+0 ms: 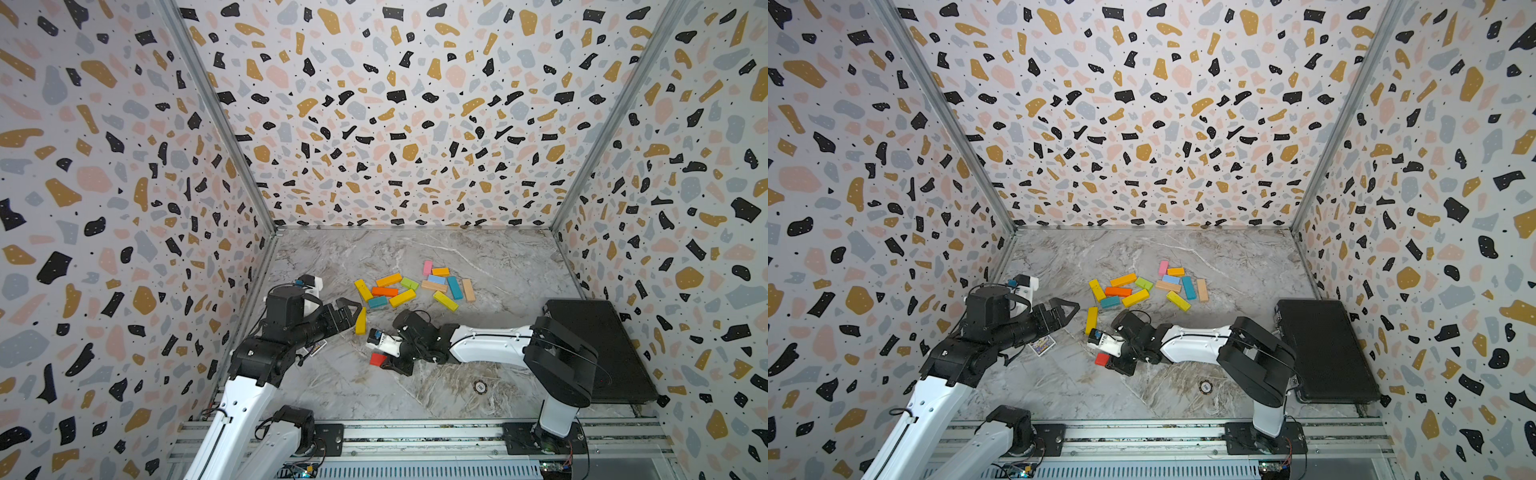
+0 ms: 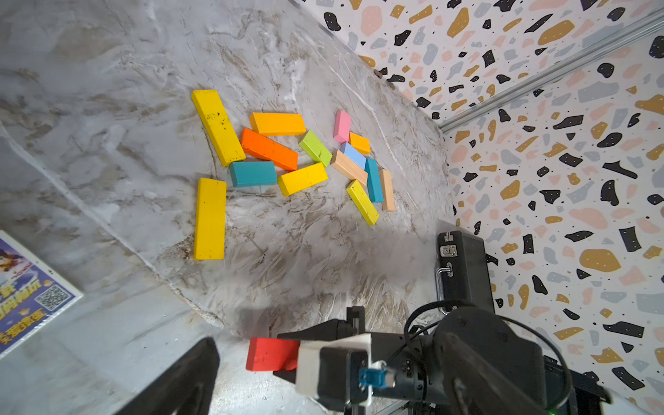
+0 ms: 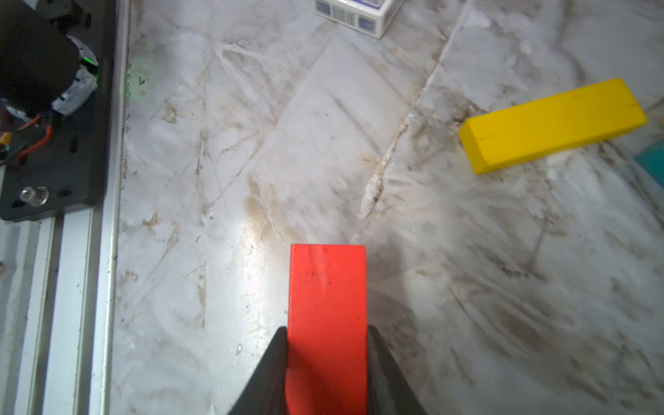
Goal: Assemble the letter h with building blocks
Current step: Place the building block at the center of the board.
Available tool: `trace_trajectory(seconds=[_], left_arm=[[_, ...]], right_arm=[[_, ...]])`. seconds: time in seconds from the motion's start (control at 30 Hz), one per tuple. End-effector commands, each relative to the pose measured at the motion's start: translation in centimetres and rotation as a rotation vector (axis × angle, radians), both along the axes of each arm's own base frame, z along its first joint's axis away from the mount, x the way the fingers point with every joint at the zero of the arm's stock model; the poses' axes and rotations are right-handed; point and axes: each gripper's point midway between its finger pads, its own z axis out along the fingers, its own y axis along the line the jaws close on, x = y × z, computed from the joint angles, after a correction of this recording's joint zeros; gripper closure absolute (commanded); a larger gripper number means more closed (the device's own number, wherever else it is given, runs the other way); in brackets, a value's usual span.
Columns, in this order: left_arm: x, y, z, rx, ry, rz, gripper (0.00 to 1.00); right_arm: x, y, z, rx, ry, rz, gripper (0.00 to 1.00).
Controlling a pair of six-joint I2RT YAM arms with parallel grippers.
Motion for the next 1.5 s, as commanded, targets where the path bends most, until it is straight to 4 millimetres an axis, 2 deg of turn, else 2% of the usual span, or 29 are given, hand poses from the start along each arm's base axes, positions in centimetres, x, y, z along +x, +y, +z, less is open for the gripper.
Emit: trace_trajectory(seconds=[0.0, 0.23, 0.33, 0.4, 0.5, 0.7, 0.77, 0.87, 1.0, 1.13, 1.23, 1.47], left_arm=[[-0.1, 0.7, 0.5, 0.026, -0.013, 0.012, 0.04], [-0.1, 0.6, 0.4, 0.016, -0.012, 0.005, 0.04], [-0.1, 0.6, 0.2, 0.014, -0.008, 0.003, 0.04], [-0.1, 0.7, 0.1, 0.014, -0.007, 0.006, 0.04], [-0.1, 0.6, -0.2, 0.009, -0.002, 0.002, 0.04], [-0.2, 0.6, -0.6, 0.004, 0.007, 0.0, 0.04], [-0.3, 0.6, -0.6, 0.003, 0.006, 0.001, 0.04], [-0.5, 0.7, -0.6, 0.007, 0.002, 0.004, 0.04], [-0.7, 1.7, -0.6, 0.055, -0.003, 0.037, 0.03], [-0.9, 2.6, -0.2, 0.097, -0.025, 0.07, 0.02], [-1.1, 3.0, 0.2, 0.116, -0.047, 0.087, 0.02], [-1.7, 4.6, 0.9, 0.158, -0.086, 0.161, 0.0]], right_arm=[[-0.3, 0.0, -0.6, -0.063, -0.054, 0.049, 0.86], [0.3, -0.7, -2.4, -0.111, -0.082, 0.02, 0.78], [0.6, -1.1, -2.8, -0.131, -0.102, -0.003, 0.58], [1.0, -1.5, -3.2, -0.146, -0.116, -0.022, 0.5], [2.0, -2.2, -3.7, -0.18, -0.163, -0.067, 0.45], [4.7, -3.6, -4.2, -0.244, -0.252, -0.217, 0.44], [5.1, -3.1, -3.0, -0.18, -0.254, -0.26, 0.44], [4.5, -2.8, -0.9, -0.072, -0.209, -0.306, 0.43], [4.1, -3.0, 2.4, 0.069, -0.118, -0.419, 0.36], [3.5, -2.3, 3.9, 0.106, 0.049, -0.521, 0.33], [3.3, -1.7, 4.1, 0.088, 0.17, -0.594, 0.33], [3.8, -2.6, 1.9, -0.077, 0.307, -0.823, 0.32]])
